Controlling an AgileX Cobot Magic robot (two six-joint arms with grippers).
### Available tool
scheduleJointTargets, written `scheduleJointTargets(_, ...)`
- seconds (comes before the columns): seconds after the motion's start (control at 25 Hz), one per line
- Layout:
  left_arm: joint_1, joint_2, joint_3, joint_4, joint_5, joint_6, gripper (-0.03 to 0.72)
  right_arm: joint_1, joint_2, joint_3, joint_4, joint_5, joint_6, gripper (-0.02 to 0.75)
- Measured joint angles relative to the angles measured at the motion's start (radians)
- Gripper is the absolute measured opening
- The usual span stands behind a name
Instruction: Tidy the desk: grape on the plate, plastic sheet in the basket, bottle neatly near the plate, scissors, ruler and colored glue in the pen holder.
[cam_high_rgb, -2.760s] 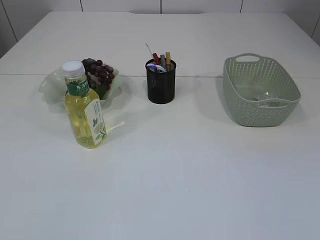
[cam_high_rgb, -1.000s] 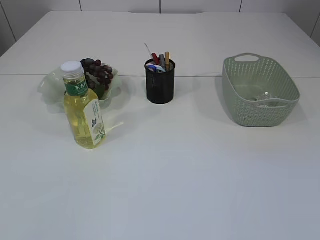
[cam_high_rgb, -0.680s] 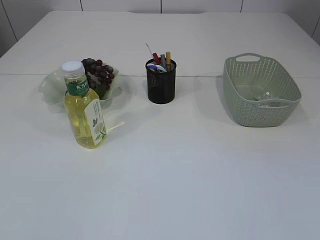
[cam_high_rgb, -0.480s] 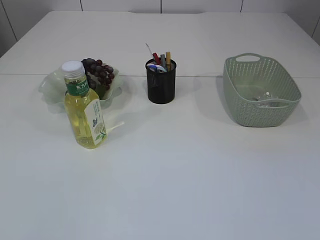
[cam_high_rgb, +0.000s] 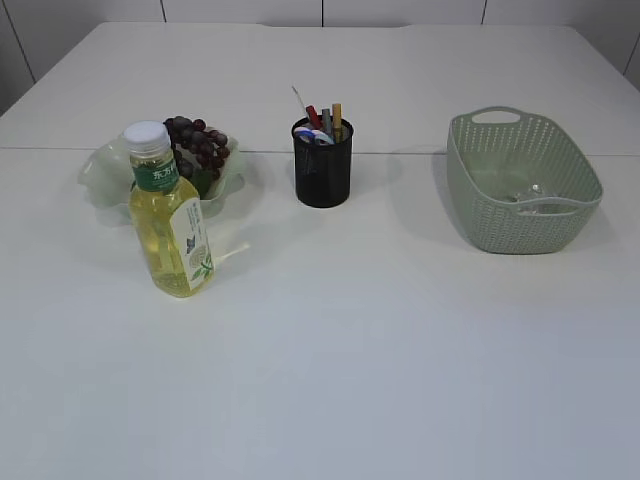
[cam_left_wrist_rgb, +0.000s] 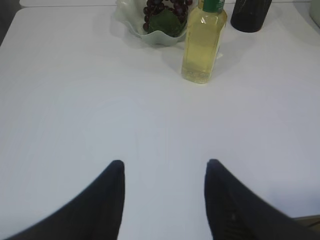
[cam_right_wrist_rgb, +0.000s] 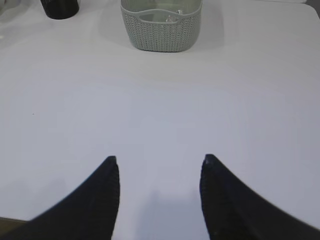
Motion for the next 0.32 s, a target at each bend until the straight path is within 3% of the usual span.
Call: scheduleJointTargets(0.32,0.0,0.0,0.0,0.001,0.0,0.0,0.358,0.0,0.0,0.0,0.0,0.0,-0.001,0.419)
